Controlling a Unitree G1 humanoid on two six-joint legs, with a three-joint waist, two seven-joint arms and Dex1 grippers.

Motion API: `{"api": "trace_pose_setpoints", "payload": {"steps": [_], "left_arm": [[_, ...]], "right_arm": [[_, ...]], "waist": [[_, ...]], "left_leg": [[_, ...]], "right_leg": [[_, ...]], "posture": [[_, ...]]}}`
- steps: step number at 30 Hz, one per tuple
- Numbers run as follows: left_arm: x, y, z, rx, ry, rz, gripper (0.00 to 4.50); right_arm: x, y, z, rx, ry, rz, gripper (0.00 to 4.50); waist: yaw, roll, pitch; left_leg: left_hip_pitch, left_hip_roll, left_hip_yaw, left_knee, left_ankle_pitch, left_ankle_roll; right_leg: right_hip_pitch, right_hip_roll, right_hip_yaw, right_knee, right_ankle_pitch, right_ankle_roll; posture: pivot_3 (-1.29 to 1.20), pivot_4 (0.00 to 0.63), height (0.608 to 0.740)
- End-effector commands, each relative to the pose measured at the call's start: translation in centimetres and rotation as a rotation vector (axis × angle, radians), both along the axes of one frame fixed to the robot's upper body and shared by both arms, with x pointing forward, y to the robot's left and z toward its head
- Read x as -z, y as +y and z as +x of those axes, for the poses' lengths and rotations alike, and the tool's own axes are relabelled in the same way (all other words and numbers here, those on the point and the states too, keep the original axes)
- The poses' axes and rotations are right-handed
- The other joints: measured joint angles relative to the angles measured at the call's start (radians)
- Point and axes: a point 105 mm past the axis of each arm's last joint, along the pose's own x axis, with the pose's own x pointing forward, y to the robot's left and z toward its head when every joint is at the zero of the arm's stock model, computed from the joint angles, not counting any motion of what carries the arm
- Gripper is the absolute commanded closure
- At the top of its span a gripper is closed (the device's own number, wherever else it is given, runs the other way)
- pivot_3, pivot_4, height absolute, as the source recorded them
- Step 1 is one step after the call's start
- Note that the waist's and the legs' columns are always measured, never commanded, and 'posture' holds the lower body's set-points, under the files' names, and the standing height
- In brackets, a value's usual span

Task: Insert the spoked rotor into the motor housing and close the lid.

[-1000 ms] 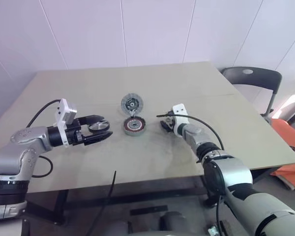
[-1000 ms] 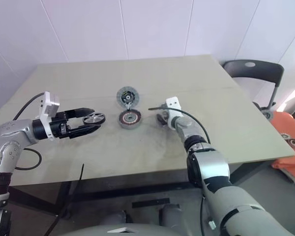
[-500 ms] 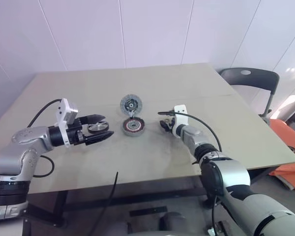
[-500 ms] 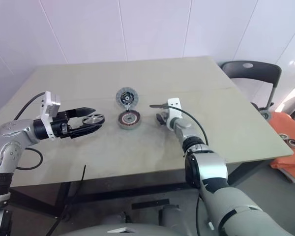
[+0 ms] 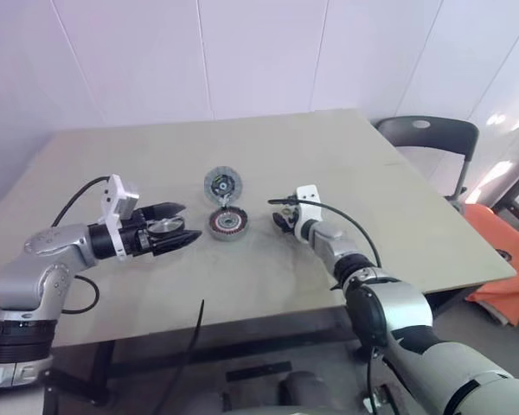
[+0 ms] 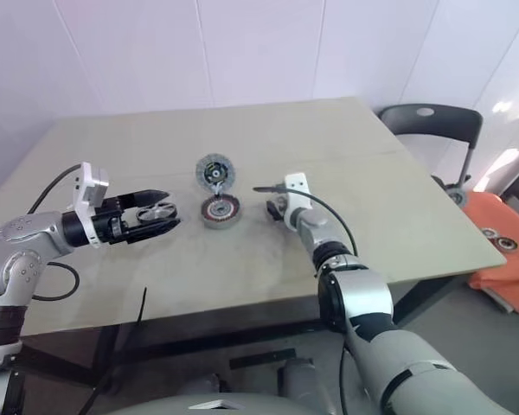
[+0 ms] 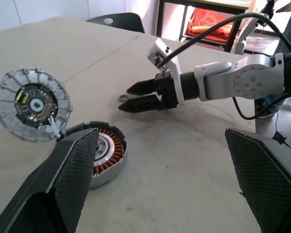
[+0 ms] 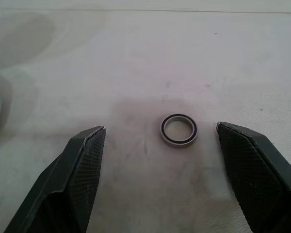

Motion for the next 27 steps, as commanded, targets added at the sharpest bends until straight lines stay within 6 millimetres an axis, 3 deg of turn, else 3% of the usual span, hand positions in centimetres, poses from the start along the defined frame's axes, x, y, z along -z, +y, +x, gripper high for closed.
{"api": "trace_pose_setpoints", "payload": {"steps": [1, 27], "left_arm": [[-1.2, -0.2, -0.3, 0.008, -0.045, -0.02, 0.06], [-1.4, 0.0, -0.8, -0.005, -0.047, -0.023, 0.06]], "right_arm": [[0.5, 1.8, -0.6, -0.048, 0.001, -0.029, 0.69], [-0.7, -0.5, 0.6, 0.069, -0.051, -0.039, 0.69]], "waist": [[-0.004, 0.0, 0.0], [-0.013, 0.0, 0.0]], "left_leg": [[0.0, 0.0, 0.0, 0.0, 0.0, 0.0], [0.0, 0.0, 0.0, 0.0, 0.0, 0.0]], "right_leg": [[0.0, 0.0, 0.0, 0.0, 0.0, 0.0], [0.0, 0.0, 0.0, 0.0, 0.0, 0.0]], "posture": [[0.0, 0.0, 0.74], [0.0, 0.0, 0.74]]}}
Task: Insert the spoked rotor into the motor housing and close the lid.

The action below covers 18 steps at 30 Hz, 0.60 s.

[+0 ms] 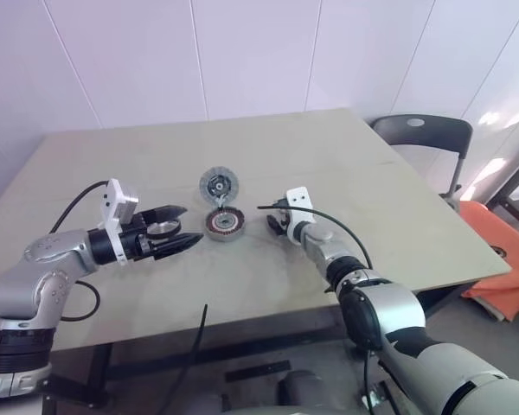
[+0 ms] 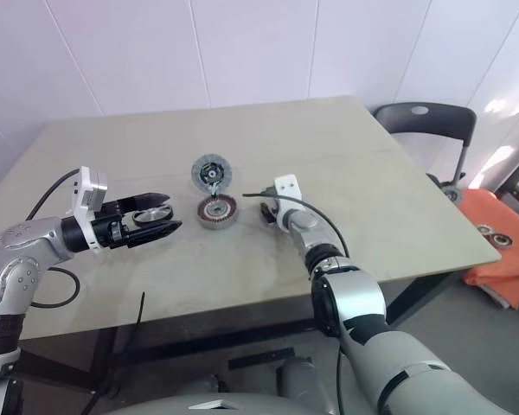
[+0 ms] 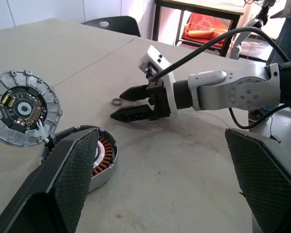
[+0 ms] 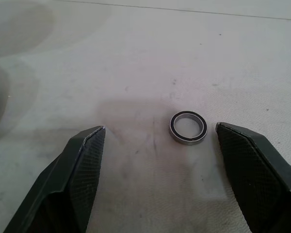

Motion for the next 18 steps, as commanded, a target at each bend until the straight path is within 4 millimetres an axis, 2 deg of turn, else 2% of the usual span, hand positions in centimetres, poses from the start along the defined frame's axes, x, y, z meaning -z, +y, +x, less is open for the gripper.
{"api": "trace_pose_setpoints", "payload": {"steps": [1, 3, 5, 16, 18], "left_arm": [[-1.55, 0.02, -0.1, 0.006, -0.062, 0.0, 0.03], [-1.52, 0.01, -0.1, 0.006, -0.062, -0.002, 0.02], [-1.5, 0.0, -0.1, 0.004, -0.062, -0.003, 0.02], [-1.31, 0.06, -0.11, -0.002, -0.06, -0.009, 0.02], [-1.3, 0.02, -0.13, -0.001, -0.059, -0.009, 0.02]], "right_arm": [[-0.8, -0.99, 0.58, 0.045, -0.027, 0.005, 0.87], [-0.87, -1.22, 0.66, 0.057, -0.029, 0.009, 1.27], [-0.8, -1.28, 0.64, 0.059, -0.023, 0.011, 1.91], [-0.62, -1.74, 0.59, 0.061, -0.021, 0.005, 1.91], [-0.54, -1.79, 0.54, 0.062, -0.017, 0.012, 2.27]], "waist": [[0.002, 0.0, 0.0], [0.002, 0.0, 0.0], [0.002, 0.0, 0.0], [0.002, 0.0, 0.0], [0.003, 0.0, 0.0]], "left_leg": [[0.0, 0.0, 0.0, 0.0, 0.0, 0.0], [0.0, 0.0, 0.0, 0.0, 0.0, 0.0], [-0.001, 0.0, 0.0, 0.0, 0.0, 0.0], [-0.001, 0.0, 0.0, 0.0, 0.0, 0.0], [-0.001, 0.0, 0.0, 0.0, 0.0, 0.0]], "right_leg": [[0.0, 0.0, 0.0, 0.0, 0.0, 0.0], [0.0, 0.0, 0.0, 0.0, 0.0, 0.0], [0.0, 0.0, 0.0, -0.001, 0.0, 0.0], [0.0, 0.0, 0.0, -0.001, 0.0, 0.0], [0.0, 0.0, 0.0, -0.001, 0.0, 0.0]], "posture": [[0.0, 0.0, 0.74], [0.0, 0.0, 0.74], [0.0, 0.0, 0.74], [0.0, 0.0, 0.74], [0.0, 0.0, 0.74]]}}
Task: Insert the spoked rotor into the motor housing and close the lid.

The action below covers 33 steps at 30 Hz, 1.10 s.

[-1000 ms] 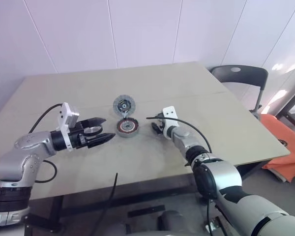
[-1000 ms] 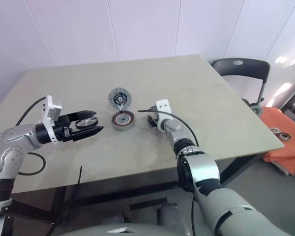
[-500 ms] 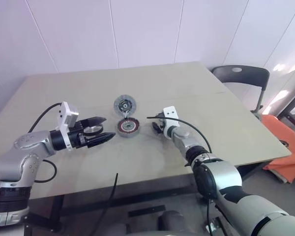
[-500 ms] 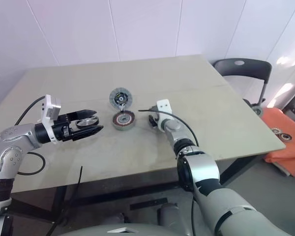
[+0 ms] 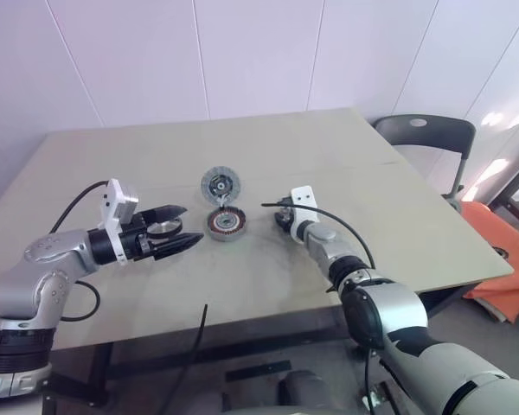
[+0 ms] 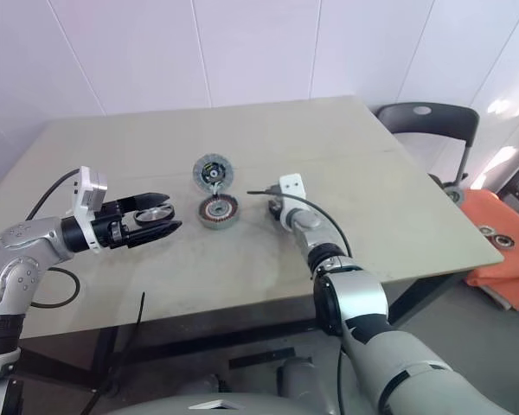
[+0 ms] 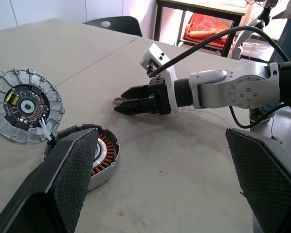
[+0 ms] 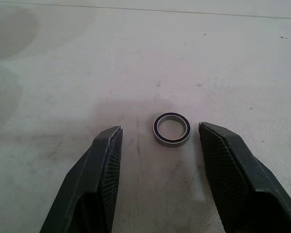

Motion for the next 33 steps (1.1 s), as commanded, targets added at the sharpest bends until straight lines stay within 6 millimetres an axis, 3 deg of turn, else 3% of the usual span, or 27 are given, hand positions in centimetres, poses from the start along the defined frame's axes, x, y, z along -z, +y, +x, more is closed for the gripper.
{"api": "trace_pose_setpoints", "payload": {"steps": [1, 5, 18, 25, 29, 33], "left_arm": [[-1.3, 0.0, -0.1, 0.001, -0.059, -0.009, 0.02], [-1.3, 0.0, -0.1, 0.003, -0.059, -0.01, 0.02], [-1.4, 0.1, 0.0, -0.005, -0.059, -0.01, 0.02], [-1.4, 0.4, 0.0, -0.014, -0.058, -0.01, 0.02], [-1.3, 0.4, 0.1, -0.015, -0.056, -0.009, 0.02], [-1.3, 0.4, 0.2, -0.012, -0.056, -0.01, 0.02]], "right_arm": [[-0.4, -0.9, 0.3, 0.026, -0.014, 0.007, 2.48], [-0.2, -0.9, 0.2, 0.018, -0.002, 0.003, 3.7], [-0.2, -0.5, 0.1, 0.003, -0.003, 0.014, 3.7], [-4.4, 2.0, 0.8, -0.19, -0.096, 0.184, 3.7], [-6.4, 1.8, 0.9, -0.306, -0.149, 0.195, 3.7], [-6.7, 0.8, 0.5, -0.403, -0.155, 0.16, 3.7]], "waist": [[0.0, 0.0, 0.0], [0.003, 0.0, 0.0], [0.003, 0.0, 0.0], [-0.002, 0.0, 0.001], [-0.001, 0.001, 0.001], [0.003, 0.001, 0.002]], "left_leg": [[0.0, 0.0, 0.0, 0.0, 0.0, 0.0], [0.0, 0.0, 0.0, 0.0, 0.0, 0.0], [0.0, 0.0, 0.0, 0.0, 0.0, 0.0], [0.0, 0.0, 0.0, -0.001, 0.0, 0.0], [0.0, 0.0, 0.0, -0.001, 0.0, 0.0], [-0.001, 0.0, 0.0, -0.001, 0.0, 0.0]], "right_leg": [[0.0, 0.0, 0.0, 0.0, 0.0, 0.0], [0.0, 0.0, 0.0, 0.0, 0.0, 0.0], [0.0, 0.0, 0.0, 0.0, 0.0, 0.0], [-0.001, 0.0, 0.0, 0.0, 0.0, 0.0], [-0.001, 0.0, 0.0, 0.0, 0.0, 0.0], [-0.001, 0.0, 0.0, -0.001, 0.0, 0.0]], "posture": [[0.0, 0.0, 0.74], [0.0, 0.0, 0.74], [0.0, 0.0, 0.74], [0.0, 0.0, 0.74], [0.0, 0.0, 0.74], [0.0, 0.0, 0.74]]}}
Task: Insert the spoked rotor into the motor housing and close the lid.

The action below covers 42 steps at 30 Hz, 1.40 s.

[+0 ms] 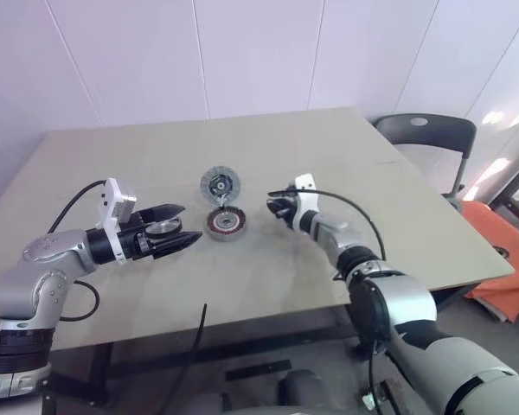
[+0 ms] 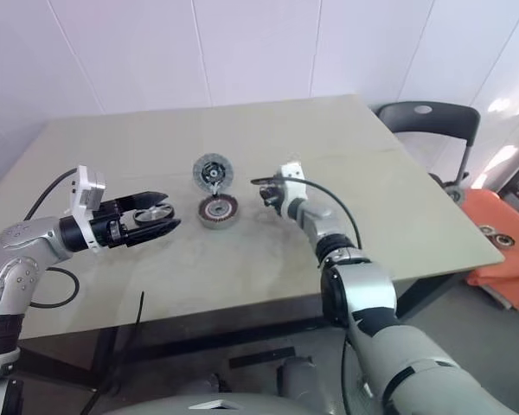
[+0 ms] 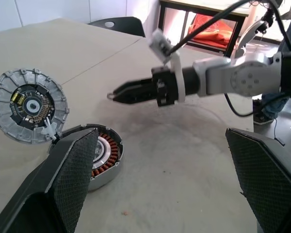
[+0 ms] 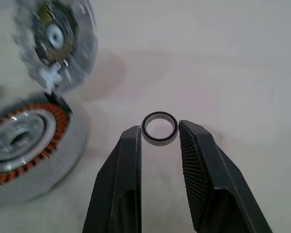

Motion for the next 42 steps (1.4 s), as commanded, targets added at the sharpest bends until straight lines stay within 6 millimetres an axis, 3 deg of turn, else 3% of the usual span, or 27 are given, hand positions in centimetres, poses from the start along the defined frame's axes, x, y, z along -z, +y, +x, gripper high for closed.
{"api": "trace_pose_setpoints", "payload": {"steps": [1, 6, 11, 17, 27, 34, 42], "left_arm": [[-1.2, 0.1, 0.2, 0.002, -0.053, -0.007, 0.02], [-1.2, 0.0, 0.2, 0.011, -0.052, -0.01, 0.02], [-1.2, -0.3, 0.2, 0.027, -0.048, -0.011, 0.02], [-1.1, -0.2, -0.2, 0.038, -0.043, 0.0, 0.02], [-0.9, 0.5, -0.8, 0.015, -0.035, 0.006, 0.02], [-0.5, 0.2, -1.0, 0.034, -0.031, 0.03, 0.02], [-0.4, 0.6, -1.3, 0.009, -0.03, 0.032, 0.02]], "right_arm": [[-2.4, -0.4, 0.2, -0.099, -0.09, -0.019, 3.7], [-3.2, -0.4, -1.0, -0.272, -0.109, -0.021, 3.7], [-5.4, 1.5, -2.5, -0.496, -0.161, 0.02, 3.7], [-6.9, 3.8, -3.0, -0.578, -0.215, 0.029, 3.7], [-5.8, 3.1, -4.8, -0.728, -0.163, -0.009, 3.7], [-6.0, 5.7, -4.2, -0.671, -0.21, -0.015, 3.7], [-4.5, 7.4, -2.6, -0.475, -0.204, -0.058, 3.7]], "waist": [[0.0, 0.0, 0.0], [-0.003, 0.0, 0.0], [-0.002, 0.001, 0.001], [0.0, 0.001, 0.001], [0.021, 0.002, 0.001], [0.021, 0.002, 0.001], [0.022, 0.002, 0.001]], "left_leg": [[0.0, 0.0, 0.0, 0.0, 0.0, 0.0], [0.0, 0.0, 0.0, 0.0, 0.0, 0.0], [0.0, 0.0, 0.0, 0.0, 0.0, 0.0], [0.0, 0.0, 0.0, 0.0, 0.0, 0.0], [0.0, 0.0, 0.0, -0.001, 0.0, 0.0], [0.0, 0.001, 0.0, -0.001, 0.0, 0.0], [-0.001, 0.0, 0.0, -0.003, 0.0, -0.001]], "right_leg": [[0.0, 0.0, 0.0, 0.0, 0.0, 0.0], [0.0, 0.0, 0.0, 0.0, 0.0, 0.0], [0.0, 0.0, 0.0, 0.0, 0.0, 0.0], [0.0, -0.001, 0.0, 0.001, 0.0, 0.0], [-0.001, -0.003, 0.0, 0.001, 0.0, 0.0], [-0.002, -0.003, 0.0, 0.001, 0.0, -0.001], [-0.004, -0.005, 0.0, 0.001, 0.0, -0.001]], "posture": [[0.0, 0.0, 0.74], [0.0, 0.0, 0.74], [0.0, 0.0, 0.74], [0.0, 0.0, 0.74], [0.0, 0.0, 0.74], [0.0, 0.0, 0.74], [0.0, 0.0, 0.74]]}}
